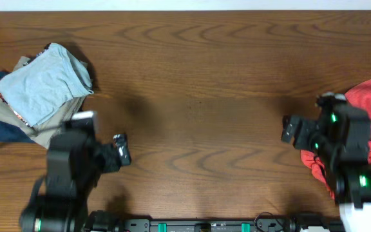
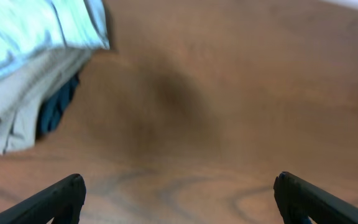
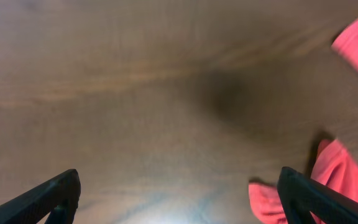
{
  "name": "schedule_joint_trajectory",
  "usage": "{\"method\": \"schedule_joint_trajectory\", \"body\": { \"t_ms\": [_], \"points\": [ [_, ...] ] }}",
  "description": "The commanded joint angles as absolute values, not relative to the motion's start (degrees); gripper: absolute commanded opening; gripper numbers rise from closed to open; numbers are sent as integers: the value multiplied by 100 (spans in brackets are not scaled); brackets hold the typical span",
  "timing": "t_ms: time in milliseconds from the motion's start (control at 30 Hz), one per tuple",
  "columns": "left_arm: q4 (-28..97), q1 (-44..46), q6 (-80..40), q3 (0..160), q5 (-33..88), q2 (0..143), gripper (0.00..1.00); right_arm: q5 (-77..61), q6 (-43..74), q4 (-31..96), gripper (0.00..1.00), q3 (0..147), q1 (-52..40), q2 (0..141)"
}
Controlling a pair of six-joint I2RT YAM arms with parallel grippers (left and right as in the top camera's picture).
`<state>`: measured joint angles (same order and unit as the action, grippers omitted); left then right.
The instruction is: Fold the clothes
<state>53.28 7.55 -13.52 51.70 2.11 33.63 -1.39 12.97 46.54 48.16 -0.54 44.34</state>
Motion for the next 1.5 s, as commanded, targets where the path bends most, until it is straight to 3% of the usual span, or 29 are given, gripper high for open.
{"method": "schedule_joint_trajectory", "body": {
  "t_ms": [0, 233, 667, 1167, 1300, 1467],
  "points": [
    [5258, 760, -1424, 4989, 58, 2663, 98, -71, 1323, 4641, 99, 4554, -43, 3758],
    [5325, 760, -1424, 4989, 58, 1732, 98, -64, 1321, 5249, 99, 4552, -43, 3079],
    [5369, 760, -1424, 4987, 58, 1710, 98, -64, 1321, 6095, 99, 4550, -43, 3076],
    [5371, 760, -1424, 4987, 58, 1710, 98, 56, 1291, 6241, 99, 4541, -89, 2899],
    [5371, 760, -1424, 4987, 58, 1710, 98, 290, 1135, 6064, 99, 4462, -200, 2624],
    [5369, 760, -1424, 4987, 58, 1710, 98, 279, 607, 4897, 99, 3863, -270, 1929]
  ]
}}
